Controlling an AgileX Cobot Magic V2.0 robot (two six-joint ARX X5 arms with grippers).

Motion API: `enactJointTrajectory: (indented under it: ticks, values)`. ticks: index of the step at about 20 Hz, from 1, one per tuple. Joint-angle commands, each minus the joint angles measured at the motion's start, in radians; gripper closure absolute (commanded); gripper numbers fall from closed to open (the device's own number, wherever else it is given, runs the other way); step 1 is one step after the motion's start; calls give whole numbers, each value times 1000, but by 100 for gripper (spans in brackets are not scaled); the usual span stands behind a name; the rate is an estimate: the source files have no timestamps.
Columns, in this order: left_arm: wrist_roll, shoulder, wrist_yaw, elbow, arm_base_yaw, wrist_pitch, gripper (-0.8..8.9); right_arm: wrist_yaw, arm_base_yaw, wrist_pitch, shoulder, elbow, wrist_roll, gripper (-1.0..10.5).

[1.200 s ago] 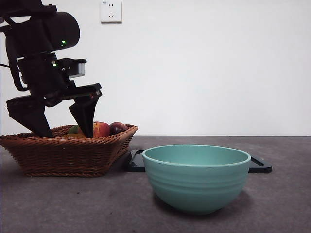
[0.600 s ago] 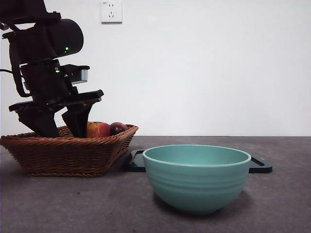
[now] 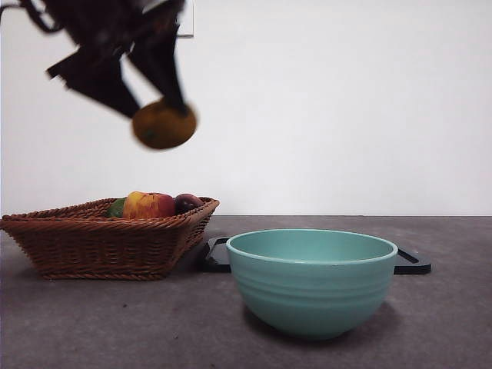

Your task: Pick up the wifruite, put it on the bowl, pick up the plate, put it on desk

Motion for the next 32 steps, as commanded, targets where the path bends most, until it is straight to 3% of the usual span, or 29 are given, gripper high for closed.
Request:
enactJointTrajectory:
  ticks: [1, 6, 12, 23, 26, 29, 32]
  values:
    - [-3, -10, 38, 20, -84, 6, 610, -1, 5, 10, 4, 21, 1, 514]
    - [-3, 43, 37, 20, -262, 23, 610, -1, 5, 9, 4, 21, 1, 514]
    - [7, 204, 10, 20, -367, 41, 610, -1, 5, 8, 3, 21, 1, 514]
    - [31, 378, -46, 20, -415, 121, 609, -1, 5, 9, 3, 21, 1, 514]
    - [31, 379, -46, 20, -415, 119, 588, -1, 5, 9, 3, 21, 1, 514]
    - [31, 379, -46, 20, -415, 114, 493, -1, 5, 8, 3, 21, 1, 514]
    - [27, 379, -45, 20, -419, 115, 492, -1, 5, 8, 3, 21, 1, 514]
